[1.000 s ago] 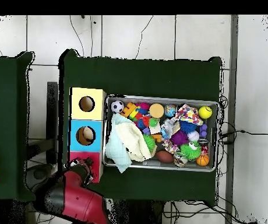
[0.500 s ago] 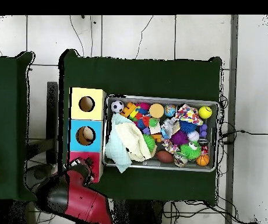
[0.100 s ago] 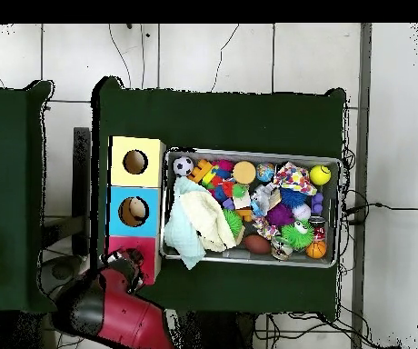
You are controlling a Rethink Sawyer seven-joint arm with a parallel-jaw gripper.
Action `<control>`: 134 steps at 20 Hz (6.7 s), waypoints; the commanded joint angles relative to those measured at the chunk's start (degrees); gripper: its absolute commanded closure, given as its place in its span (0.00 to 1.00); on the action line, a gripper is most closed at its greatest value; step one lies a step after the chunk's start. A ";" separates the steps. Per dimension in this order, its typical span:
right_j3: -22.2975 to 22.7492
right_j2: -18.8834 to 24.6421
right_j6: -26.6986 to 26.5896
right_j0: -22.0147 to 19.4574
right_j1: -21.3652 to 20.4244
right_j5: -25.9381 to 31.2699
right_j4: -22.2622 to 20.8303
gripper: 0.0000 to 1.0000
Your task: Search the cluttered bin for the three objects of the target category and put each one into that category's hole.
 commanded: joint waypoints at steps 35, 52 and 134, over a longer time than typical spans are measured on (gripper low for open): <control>3.55 14.03 13.43 -10.13 4.32 -12.50 -4.74 1.00; -2.10 -0.33 7.76 -3.62 -3.32 8.60 -5.26 1.00; -2.21 -5.29 8.88 3.21 -2.96 13.30 -2.85 1.00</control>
